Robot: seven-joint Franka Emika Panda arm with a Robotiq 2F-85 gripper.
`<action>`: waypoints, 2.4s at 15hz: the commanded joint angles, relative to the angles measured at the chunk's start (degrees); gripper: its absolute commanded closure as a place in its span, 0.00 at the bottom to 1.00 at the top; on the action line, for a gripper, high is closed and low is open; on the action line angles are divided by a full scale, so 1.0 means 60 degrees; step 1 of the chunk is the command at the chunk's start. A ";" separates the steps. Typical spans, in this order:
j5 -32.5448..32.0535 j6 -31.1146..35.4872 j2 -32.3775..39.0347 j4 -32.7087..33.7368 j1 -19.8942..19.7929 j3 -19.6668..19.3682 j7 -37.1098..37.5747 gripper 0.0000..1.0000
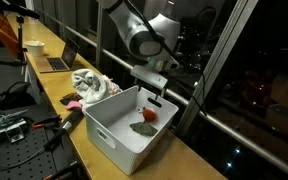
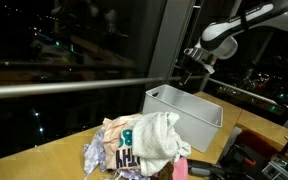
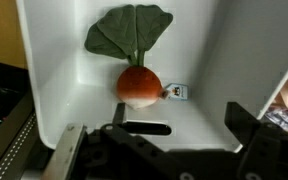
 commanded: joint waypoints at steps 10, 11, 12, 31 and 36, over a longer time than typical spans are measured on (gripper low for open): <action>-0.1848 0.1072 0.4045 0.4081 -0.0151 0.0288 -0.0420 0.00; -0.1876 0.0892 0.4323 0.4505 -0.0186 0.0329 -0.0367 0.00; -0.1868 0.0757 0.4556 0.4844 -0.0190 0.0349 -0.0291 0.00; -0.1881 -0.2664 0.5381 0.7048 0.0536 0.0219 0.1554 0.00; -0.1893 -0.1942 0.5455 0.6386 0.0731 0.0340 0.1536 0.00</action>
